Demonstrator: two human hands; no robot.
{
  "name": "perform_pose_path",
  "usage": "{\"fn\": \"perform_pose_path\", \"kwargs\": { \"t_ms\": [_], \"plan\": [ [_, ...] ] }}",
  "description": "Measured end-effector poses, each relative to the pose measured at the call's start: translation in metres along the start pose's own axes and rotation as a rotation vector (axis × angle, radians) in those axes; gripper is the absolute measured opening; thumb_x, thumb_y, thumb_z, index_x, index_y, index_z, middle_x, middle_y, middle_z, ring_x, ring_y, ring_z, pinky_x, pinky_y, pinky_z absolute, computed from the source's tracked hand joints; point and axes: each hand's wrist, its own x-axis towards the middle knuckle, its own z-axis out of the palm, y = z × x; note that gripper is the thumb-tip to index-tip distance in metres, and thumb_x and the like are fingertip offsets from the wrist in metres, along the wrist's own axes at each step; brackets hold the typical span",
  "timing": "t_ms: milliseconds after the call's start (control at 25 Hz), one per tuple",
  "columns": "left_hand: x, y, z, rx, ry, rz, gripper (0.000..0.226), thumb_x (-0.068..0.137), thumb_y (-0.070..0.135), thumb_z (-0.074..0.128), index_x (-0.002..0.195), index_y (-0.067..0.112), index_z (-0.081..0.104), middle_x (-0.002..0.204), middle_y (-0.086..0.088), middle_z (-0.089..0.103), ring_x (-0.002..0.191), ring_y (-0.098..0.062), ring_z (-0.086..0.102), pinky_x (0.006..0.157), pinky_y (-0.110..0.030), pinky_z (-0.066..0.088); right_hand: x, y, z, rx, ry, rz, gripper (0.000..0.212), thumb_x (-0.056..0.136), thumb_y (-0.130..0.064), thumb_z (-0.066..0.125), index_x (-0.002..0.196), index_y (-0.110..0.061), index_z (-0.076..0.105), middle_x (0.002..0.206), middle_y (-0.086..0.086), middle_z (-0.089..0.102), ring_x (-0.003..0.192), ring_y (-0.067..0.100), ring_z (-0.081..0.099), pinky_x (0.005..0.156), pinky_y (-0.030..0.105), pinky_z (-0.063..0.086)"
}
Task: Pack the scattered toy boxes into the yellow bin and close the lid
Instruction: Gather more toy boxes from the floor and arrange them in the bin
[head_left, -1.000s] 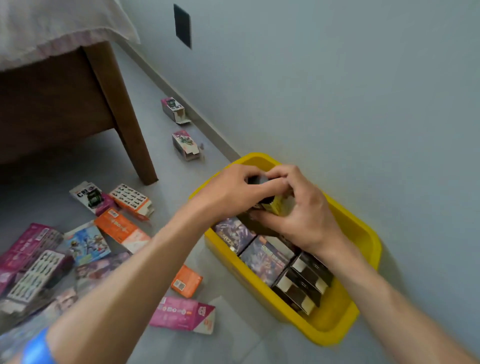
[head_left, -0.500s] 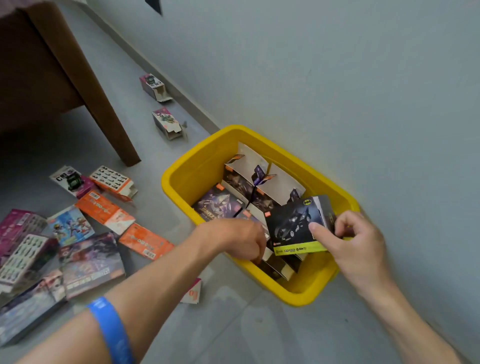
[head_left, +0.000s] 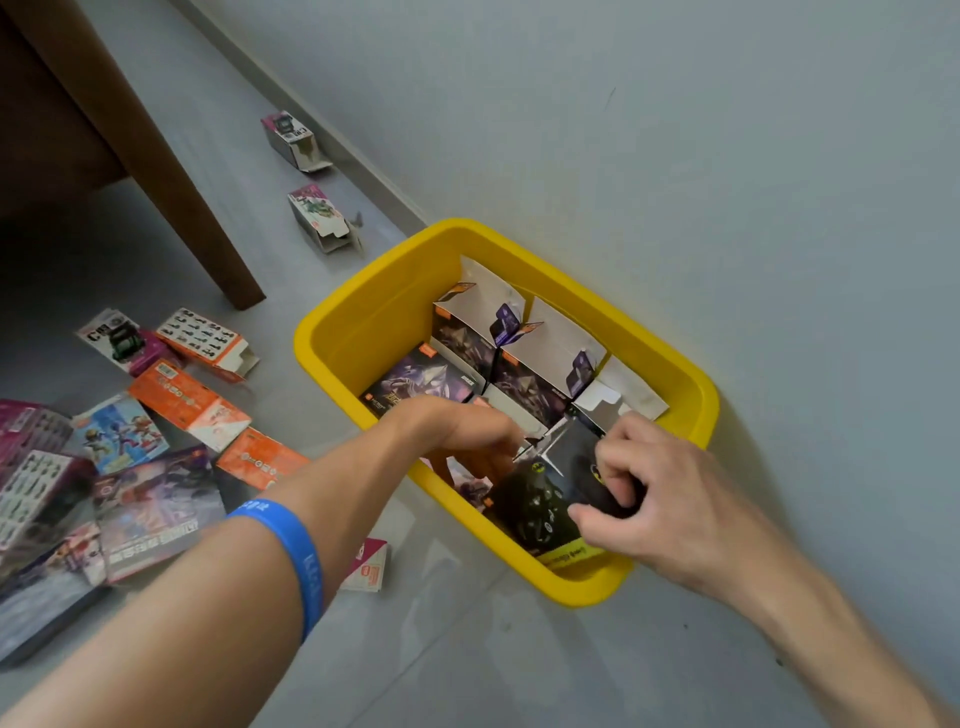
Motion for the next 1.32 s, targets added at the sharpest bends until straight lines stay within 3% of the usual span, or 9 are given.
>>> {"fn": "perform_pose_path", "kwargs": {
  "t_ms": [160,280,440,600,760,880,1000,1080,1320],
  "plan": [
    [0.005,0.000,-0.002,-0.126,-0.019,0.012,0.057,0.099,0.052,0.036,0.135,0.013,0.056,0.137,-0.004,0.059,0.127,-0.022,0.054,0.102,-0.044,0.048,0.024,-0.008,0.003,-0.032,-0.078,-0.025,0.044,0.070,-0.045,0.072,0.062,-0.020,0.036,0.078,-0.003,0.045,0.067,0.015,0.049,0.055,0.030,0.039],
    [0.006,0.001,-0.002,-0.112,-0.045,0.010,0.046,0.103,0.044,0.035,0.127,0.013,0.059,0.130,-0.005,0.062,0.113,-0.017,0.061,0.086,-0.031,0.054,0.020,-0.015,0.017,-0.100,-0.172,-0.027,0.046,0.072,-0.047,0.071,0.060,-0.023,0.033,0.083,-0.003,0.041,0.063,0.013,0.046,0.050,0.028,0.035],
    [0.010,-0.002,-0.003,0.049,0.014,0.027,0.044,0.105,0.039,0.034,0.136,0.014,0.054,0.136,-0.007,0.058,0.115,-0.021,0.060,0.089,-0.033,0.055,0.024,-0.021,0.027,-0.223,-0.266,0.005,0.043,0.068,-0.046,0.072,0.058,-0.025,0.036,0.080,-0.007,0.036,0.059,0.005,0.041,0.047,0.021,0.024],
    [0.015,-0.007,-0.006,0.185,0.187,0.116,0.038,0.104,0.040,0.042,0.094,0.013,0.067,0.113,-0.019,0.066,0.080,-0.019,0.068,0.056,-0.017,0.052,0.039,-0.027,0.034,-0.283,-0.345,0.018,0.042,0.067,-0.044,0.072,0.057,-0.025,0.036,0.086,-0.009,0.041,0.060,0.005,0.041,0.047,0.023,0.023],
    [0.016,-0.008,-0.006,0.252,0.296,0.201,0.045,0.102,0.046,0.045,0.080,0.012,0.065,0.090,-0.016,0.068,0.064,-0.013,0.056,0.058,-0.021,0.044,0.045,-0.024,0.043,-0.353,-0.402,0.013,0.044,0.069,-0.050,0.071,0.058,-0.026,0.035,0.110,-0.003,0.050,0.063,0.012,0.044,0.047,0.026,0.022],
    [0.007,-0.006,-0.009,0.003,0.423,0.367,0.040,0.091,0.039,0.068,0.068,0.008,0.059,0.065,-0.003,0.061,0.052,-0.015,0.062,0.049,-0.026,0.051,0.044,-0.022,0.043,-0.335,-0.489,0.047,0.044,0.081,-0.063,0.063,0.065,-0.029,0.041,0.097,-0.005,0.039,0.070,0.012,0.041,0.052,0.027,0.029],
    [-0.013,-0.010,-0.016,0.038,0.186,0.306,0.036,0.091,0.048,0.064,0.097,0.013,0.068,0.090,-0.003,0.074,0.077,-0.020,0.075,0.065,-0.031,0.060,0.046,-0.016,0.032,-0.169,-0.607,0.131,0.044,0.095,-0.063,0.044,0.072,-0.026,0.052,0.097,-0.007,0.040,0.075,0.009,0.050,0.062,0.030,0.038],
    [-0.021,-0.016,-0.017,0.169,0.048,0.251,0.041,0.088,0.052,0.065,0.113,0.019,0.067,0.100,0.001,0.074,0.085,-0.016,0.075,0.072,-0.030,0.058,0.041,-0.014,0.033,-0.240,-0.639,0.096,0.038,0.095,-0.054,0.052,0.071,-0.025,0.051,0.098,-0.007,0.039,0.076,0.012,0.052,0.061,0.028,0.037],
    [-0.021,-0.013,-0.001,0.437,0.235,0.306,0.035,0.095,0.044,0.061,0.120,0.020,0.066,0.106,0.001,0.072,0.083,-0.011,0.072,0.079,-0.033,0.057,0.025,-0.013,0.069,-0.426,-0.443,0.075,0.020,0.100,-0.042,0.049,0.107,-0.024,0.055,0.113,0.003,0.055,0.095,0.026,0.061,0.070,0.037,0.046]
  ]
}}
